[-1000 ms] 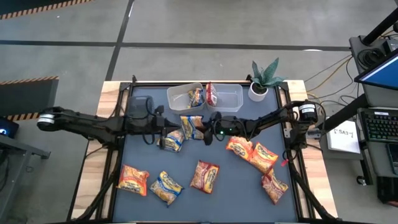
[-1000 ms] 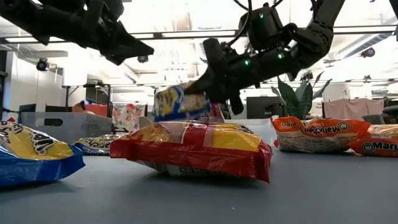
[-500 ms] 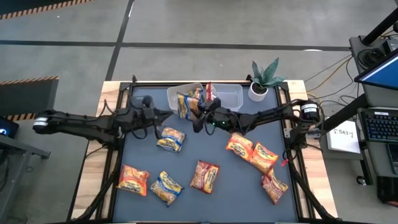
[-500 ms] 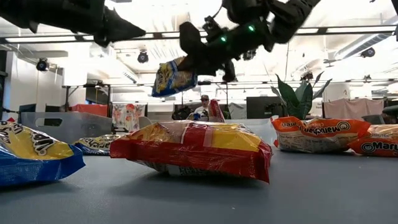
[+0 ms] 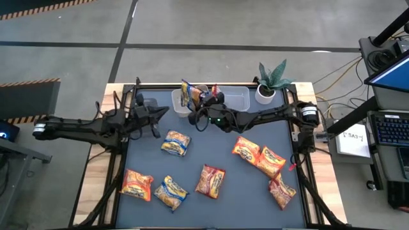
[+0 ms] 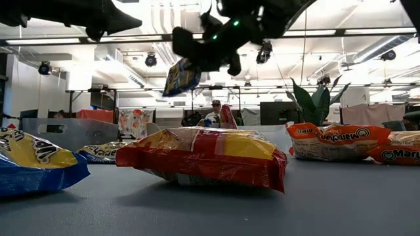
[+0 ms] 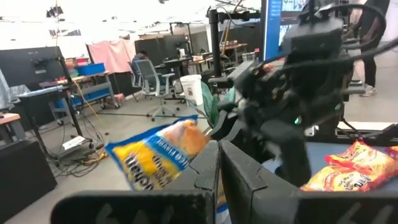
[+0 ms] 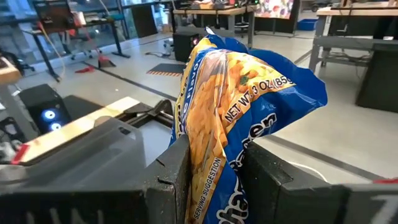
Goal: Sort Maruchan noodles
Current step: Put the blue noodle pack into the gray bin
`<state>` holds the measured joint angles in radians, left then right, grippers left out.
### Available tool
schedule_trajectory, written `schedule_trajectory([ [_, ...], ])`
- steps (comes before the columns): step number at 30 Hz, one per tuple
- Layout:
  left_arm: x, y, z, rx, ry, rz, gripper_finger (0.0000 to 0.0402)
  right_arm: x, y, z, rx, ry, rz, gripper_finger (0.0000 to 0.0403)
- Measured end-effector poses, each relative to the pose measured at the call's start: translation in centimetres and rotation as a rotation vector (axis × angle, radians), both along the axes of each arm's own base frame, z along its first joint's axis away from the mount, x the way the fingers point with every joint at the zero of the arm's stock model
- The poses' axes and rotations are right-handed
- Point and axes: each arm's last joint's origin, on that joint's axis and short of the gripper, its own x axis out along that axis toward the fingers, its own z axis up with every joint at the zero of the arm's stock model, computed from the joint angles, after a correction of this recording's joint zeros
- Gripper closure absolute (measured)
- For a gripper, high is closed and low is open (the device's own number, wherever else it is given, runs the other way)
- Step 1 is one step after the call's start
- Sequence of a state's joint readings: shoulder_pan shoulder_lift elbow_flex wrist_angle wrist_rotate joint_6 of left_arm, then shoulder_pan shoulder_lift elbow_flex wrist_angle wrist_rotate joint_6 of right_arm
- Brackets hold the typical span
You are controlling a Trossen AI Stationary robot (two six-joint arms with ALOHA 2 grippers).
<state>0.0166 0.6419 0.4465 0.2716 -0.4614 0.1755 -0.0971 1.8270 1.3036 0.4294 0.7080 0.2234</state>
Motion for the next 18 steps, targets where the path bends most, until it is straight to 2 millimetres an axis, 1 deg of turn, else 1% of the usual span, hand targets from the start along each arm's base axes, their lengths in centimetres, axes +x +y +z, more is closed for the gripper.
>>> schedule_trajectory([
  [8,-0.8,0.0,0.6,0.001,-0.044,0.000,0.0402,3.0,-1.9,-1.8,-0.022,0.032,-0.043,0.0301],
  [11,-1.1,0.0,0.7,0.004,-0.055,0.000,0.0402,4.1,-2.5,-2.6,-0.055,0.066,-0.101,0.0301],
  [15,-1.4,0.0,0.7,0.008,-0.043,0.001,0.0402,5.3,-2.9,-3.8,-0.092,0.108,-0.184,0.0301],
  [18,-1.6,0.0,0.7,0.008,-0.040,0.001,0.0402,6.4,-3.0,-4.8,-0.097,0.118,-0.200,0.0301],
])
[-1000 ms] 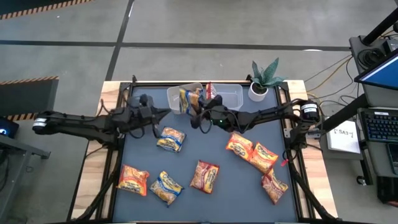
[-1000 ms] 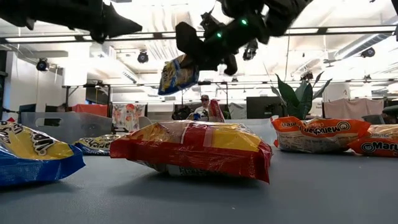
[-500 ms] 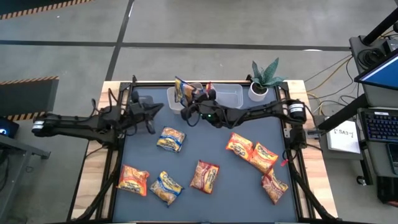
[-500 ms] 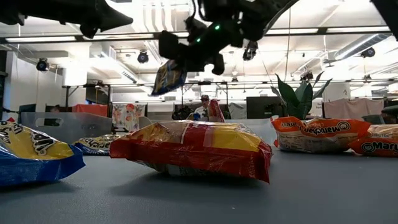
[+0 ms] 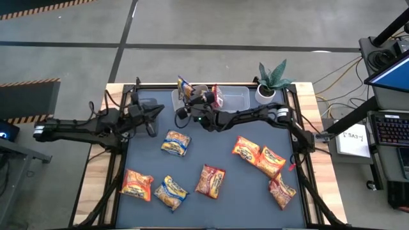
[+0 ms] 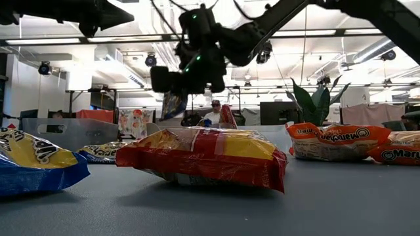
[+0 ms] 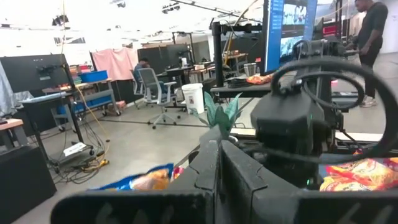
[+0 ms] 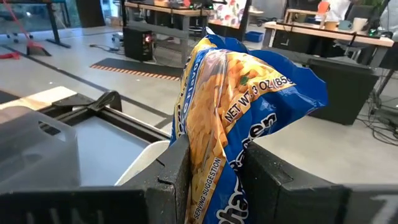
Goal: Sort Maruchan noodles
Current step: Put the blue noodle pack into the gray bin
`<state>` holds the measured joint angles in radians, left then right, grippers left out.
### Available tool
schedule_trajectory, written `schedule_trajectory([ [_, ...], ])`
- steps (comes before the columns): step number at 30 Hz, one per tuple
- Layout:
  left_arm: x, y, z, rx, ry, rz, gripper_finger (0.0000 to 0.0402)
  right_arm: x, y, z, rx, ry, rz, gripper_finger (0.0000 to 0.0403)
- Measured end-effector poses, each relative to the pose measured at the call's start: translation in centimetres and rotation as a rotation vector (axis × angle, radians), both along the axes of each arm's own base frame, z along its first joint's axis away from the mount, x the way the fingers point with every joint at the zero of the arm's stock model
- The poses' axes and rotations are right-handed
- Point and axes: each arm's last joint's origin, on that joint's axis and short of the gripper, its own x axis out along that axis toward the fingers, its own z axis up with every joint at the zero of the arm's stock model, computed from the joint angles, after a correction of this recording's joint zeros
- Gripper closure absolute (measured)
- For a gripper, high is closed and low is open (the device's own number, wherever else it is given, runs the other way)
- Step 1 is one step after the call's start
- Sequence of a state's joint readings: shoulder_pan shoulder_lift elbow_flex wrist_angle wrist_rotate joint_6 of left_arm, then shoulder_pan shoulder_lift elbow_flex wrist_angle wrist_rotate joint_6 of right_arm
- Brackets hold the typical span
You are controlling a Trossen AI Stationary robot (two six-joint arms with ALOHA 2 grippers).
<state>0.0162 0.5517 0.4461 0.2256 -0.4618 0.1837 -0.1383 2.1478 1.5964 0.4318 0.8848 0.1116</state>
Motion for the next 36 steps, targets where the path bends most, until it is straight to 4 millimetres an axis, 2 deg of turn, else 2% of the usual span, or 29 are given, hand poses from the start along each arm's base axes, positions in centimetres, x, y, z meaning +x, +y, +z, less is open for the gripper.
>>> schedule_trajectory([
  [9,-0.1,0.0,0.0,0.000,-0.002,0.000,0.0402,2.3,-0.4,-2.4,-0.014,0.015,-0.066,0.0301],
  [16,-0.1,0.0,0.0,0.000,-0.003,-0.001,0.0402,3.1,-0.8,-4.2,-0.014,0.041,-0.072,0.0300],
  [26,-0.1,0.0,0.0,0.000,-0.003,-0.001,0.0402,3.1,-1.3,-4.7,0.021,-0.002,-0.068,0.0266],
  [32,-0.1,0.0,0.0,0.000,-0.003,-0.001,0.0402,3.4,-1.1,-4.8,0.056,-0.006,0.072,0.0229],
  [36,-0.1,0.0,0.0,0.000,-0.003,-0.002,0.0402,3.5,-1.0,-4.8,0.058,-0.006,0.085,0.0219],
])
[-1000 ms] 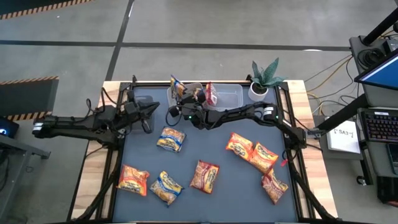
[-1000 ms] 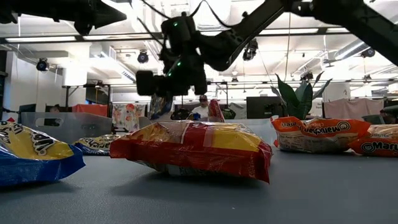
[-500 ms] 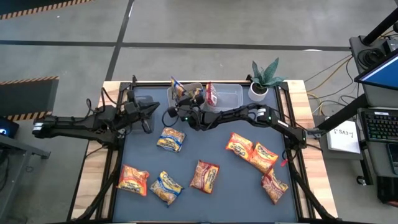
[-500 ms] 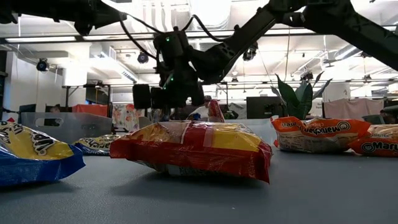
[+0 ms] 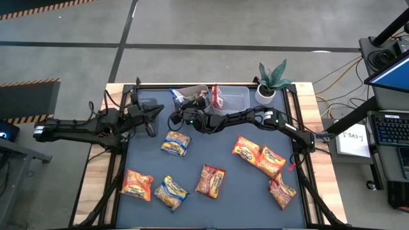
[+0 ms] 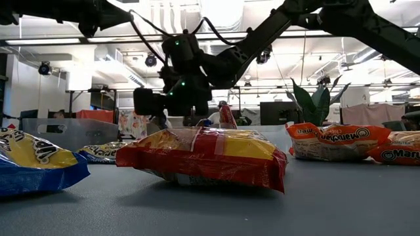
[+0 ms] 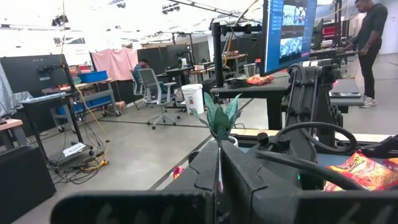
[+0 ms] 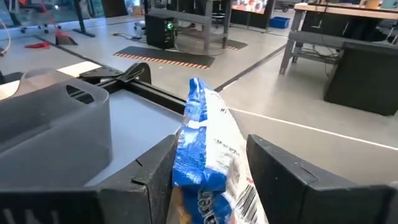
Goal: Sort Maruchan noodles
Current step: Put the blue noodle pack into the gray bin
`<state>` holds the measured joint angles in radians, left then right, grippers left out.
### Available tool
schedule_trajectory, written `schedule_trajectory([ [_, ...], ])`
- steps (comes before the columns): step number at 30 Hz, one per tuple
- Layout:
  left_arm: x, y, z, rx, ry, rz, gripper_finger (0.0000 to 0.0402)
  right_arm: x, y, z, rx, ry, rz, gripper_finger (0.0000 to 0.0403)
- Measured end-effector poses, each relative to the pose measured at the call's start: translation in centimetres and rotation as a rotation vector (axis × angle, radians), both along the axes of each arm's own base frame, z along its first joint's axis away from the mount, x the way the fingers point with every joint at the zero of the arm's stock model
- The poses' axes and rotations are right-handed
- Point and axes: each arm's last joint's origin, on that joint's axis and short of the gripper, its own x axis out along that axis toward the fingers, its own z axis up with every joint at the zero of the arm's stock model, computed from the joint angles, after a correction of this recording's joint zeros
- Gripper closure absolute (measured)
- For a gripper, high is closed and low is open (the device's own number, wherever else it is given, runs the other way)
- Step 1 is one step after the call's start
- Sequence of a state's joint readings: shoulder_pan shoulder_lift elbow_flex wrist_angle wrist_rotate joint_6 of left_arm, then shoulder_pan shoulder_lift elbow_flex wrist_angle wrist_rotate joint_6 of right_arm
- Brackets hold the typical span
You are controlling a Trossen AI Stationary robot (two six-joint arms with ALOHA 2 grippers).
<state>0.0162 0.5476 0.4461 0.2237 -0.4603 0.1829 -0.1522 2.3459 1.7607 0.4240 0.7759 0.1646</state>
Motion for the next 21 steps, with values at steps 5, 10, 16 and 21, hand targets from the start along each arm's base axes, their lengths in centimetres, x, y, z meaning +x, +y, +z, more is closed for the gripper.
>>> schedule_trajectory([
  [5,0.0,0.0,0.0,0.000,0.000,0.000,0.0402,0.0,0.2,0.0,0.000,0.000,0.002,0.0223],
  [10,0.0,0.0,0.0,0.000,0.004,0.000,0.0402,-0.1,0.2,0.5,0.000,0.002,0.003,0.0230],
  [16,0.0,0.0,-0.1,0.000,0.012,0.000,0.0402,-1.0,0.3,4.1,0.018,0.008,-0.002,0.0240],
  [21,0.0,0.0,-0.1,0.000,0.011,0.000,0.0402,-2.5,-1.4,6.5,0.168,0.030,0.058,0.0274],
])
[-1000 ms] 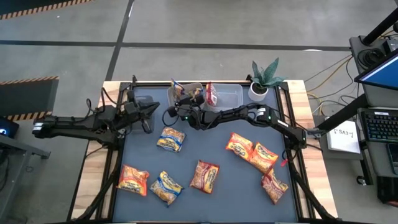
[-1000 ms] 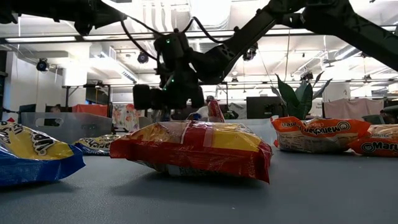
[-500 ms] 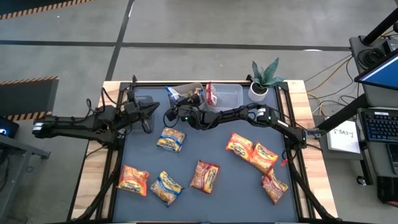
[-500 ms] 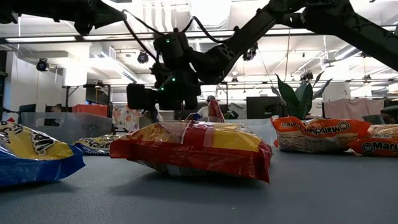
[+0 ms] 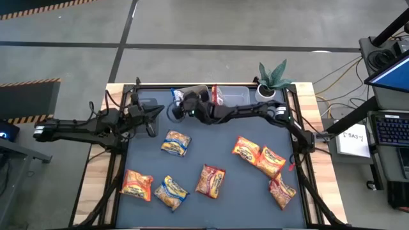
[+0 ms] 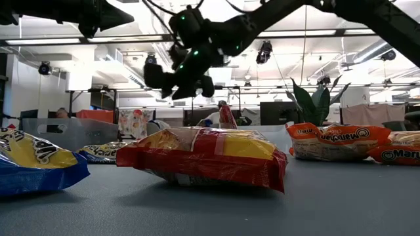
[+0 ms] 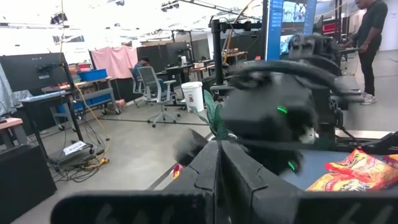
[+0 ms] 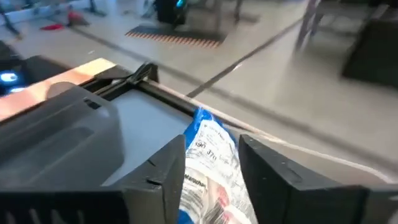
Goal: Sort Maruchan noodles
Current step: Put the blue noodle pack into the gray bin
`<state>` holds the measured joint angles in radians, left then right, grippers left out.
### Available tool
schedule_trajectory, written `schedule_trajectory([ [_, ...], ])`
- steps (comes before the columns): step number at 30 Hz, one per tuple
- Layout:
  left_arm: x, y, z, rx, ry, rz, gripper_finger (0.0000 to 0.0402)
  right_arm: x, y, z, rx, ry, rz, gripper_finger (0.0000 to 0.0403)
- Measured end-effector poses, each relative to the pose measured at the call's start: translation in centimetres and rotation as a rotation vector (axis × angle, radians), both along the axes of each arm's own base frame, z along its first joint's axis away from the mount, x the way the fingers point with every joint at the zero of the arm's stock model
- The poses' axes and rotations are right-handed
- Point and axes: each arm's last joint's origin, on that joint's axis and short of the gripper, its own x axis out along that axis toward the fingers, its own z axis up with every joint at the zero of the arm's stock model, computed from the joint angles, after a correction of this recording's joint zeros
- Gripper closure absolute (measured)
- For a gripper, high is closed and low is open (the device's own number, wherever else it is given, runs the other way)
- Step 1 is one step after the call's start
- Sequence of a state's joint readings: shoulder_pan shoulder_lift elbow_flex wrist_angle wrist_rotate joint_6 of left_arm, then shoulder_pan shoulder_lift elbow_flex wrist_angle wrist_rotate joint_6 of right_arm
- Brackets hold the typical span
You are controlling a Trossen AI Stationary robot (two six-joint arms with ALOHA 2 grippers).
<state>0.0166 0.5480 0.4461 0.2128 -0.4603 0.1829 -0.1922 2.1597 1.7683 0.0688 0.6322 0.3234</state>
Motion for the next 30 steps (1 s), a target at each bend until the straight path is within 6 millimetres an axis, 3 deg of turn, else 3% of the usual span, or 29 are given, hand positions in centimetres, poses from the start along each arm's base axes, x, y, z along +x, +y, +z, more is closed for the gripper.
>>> schedule_trajectory([
  [5,0.0,0.0,0.0,0.000,-0.002,0.000,0.0402,-0.9,-3.5,1.4,0.215,0.010,0.076,0.0335],
  [12,0.0,0.0,0.1,0.003,-0.006,0.000,0.0402,-1.9,-6.1,2.7,0.307,0.108,0.073,0.0392],
  [30,0.0,0.0,0.3,0.015,-0.023,0.002,0.0402,-2.2,-6.1,1.9,0.319,0.148,0.072,0.0394],
])
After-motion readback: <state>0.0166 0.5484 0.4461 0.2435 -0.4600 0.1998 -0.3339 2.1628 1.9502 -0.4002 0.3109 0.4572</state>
